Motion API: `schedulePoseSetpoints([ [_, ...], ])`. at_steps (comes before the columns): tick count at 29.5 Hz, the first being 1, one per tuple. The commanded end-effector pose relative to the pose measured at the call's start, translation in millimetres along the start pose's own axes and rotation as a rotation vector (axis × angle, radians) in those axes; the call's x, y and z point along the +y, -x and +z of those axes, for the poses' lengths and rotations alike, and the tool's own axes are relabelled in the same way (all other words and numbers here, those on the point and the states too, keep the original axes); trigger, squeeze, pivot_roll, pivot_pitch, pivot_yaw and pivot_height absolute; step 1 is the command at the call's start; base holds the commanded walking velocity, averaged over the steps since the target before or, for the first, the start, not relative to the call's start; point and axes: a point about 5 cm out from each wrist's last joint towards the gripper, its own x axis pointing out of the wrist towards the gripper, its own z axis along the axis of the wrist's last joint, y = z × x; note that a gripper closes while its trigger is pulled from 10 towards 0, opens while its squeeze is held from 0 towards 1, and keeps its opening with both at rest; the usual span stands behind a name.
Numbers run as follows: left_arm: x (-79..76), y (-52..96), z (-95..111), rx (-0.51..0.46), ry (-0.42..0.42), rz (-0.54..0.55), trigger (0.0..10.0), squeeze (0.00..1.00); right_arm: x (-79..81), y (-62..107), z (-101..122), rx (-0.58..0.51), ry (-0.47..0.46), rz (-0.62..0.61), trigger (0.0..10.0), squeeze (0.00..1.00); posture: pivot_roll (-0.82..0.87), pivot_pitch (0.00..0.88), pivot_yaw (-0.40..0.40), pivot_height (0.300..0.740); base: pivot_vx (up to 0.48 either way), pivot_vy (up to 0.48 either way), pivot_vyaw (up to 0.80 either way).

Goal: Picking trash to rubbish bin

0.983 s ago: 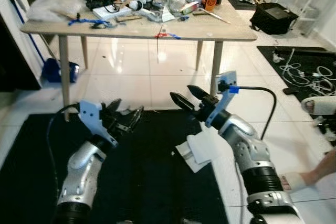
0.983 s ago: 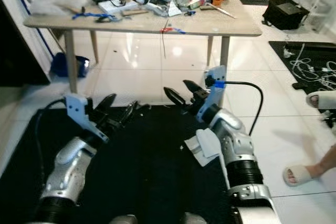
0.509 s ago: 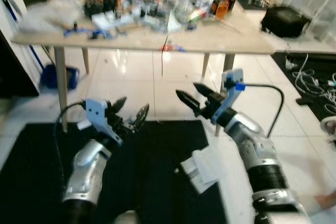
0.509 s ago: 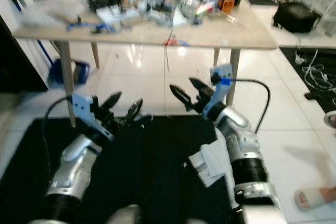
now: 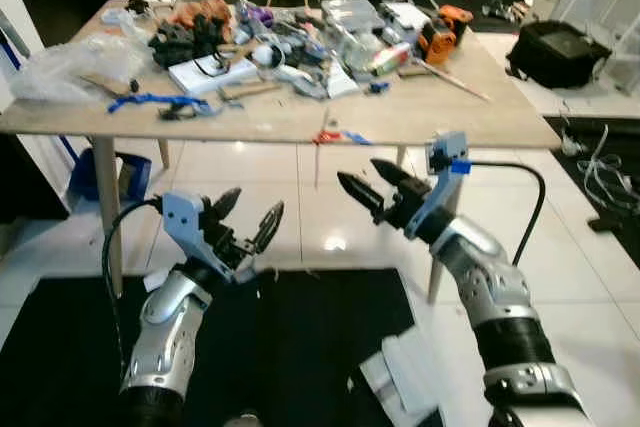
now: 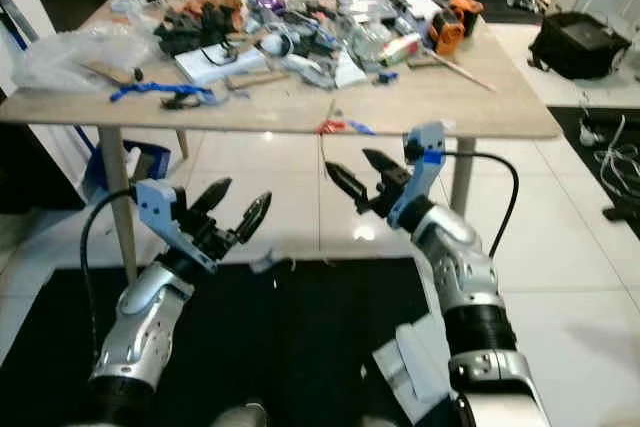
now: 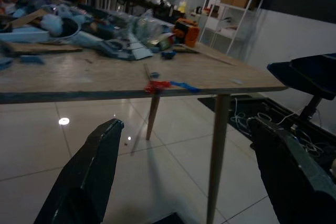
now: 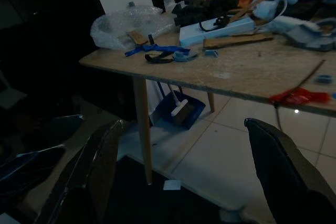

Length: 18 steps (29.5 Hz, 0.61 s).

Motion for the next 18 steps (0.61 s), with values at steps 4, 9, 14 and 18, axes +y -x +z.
schedulePoseSetpoints([
  [4,0.2,1.1,-2.4,0.013,-0.003,-0.004,10.0,0.00,-4.1,4.1,0.5,0.007,0.003,-0.014,10.0,0.00,0.03,0.000,-0.044,0.740,0.480,0.000,0.00],
  [9,0.1,1.0,-2.5,0.012,-0.004,-0.005,10.0,0.00,-4.1,4.2,0.6,0.008,0.004,-0.013,10.0,0.00,0.03,0.000,-0.044,0.740,0.480,0.000,0.00],
  [14,0.0,1.0,-2.4,0.011,-0.005,-0.006,10.0,0.00,-4.1,4.2,0.7,0.008,0.005,-0.013,10.0,0.00,0.03,0.000,-0.044,0.740,0.480,0.000,0.00],
  [18,-0.1,1.1,-2.1,0.010,-0.007,-0.006,10.0,0.00,-4.0,4.2,0.6,0.008,0.004,-0.013,10.0,0.00,0.03,0.000,-0.044,0.740,0.480,0.000,0.00],
])
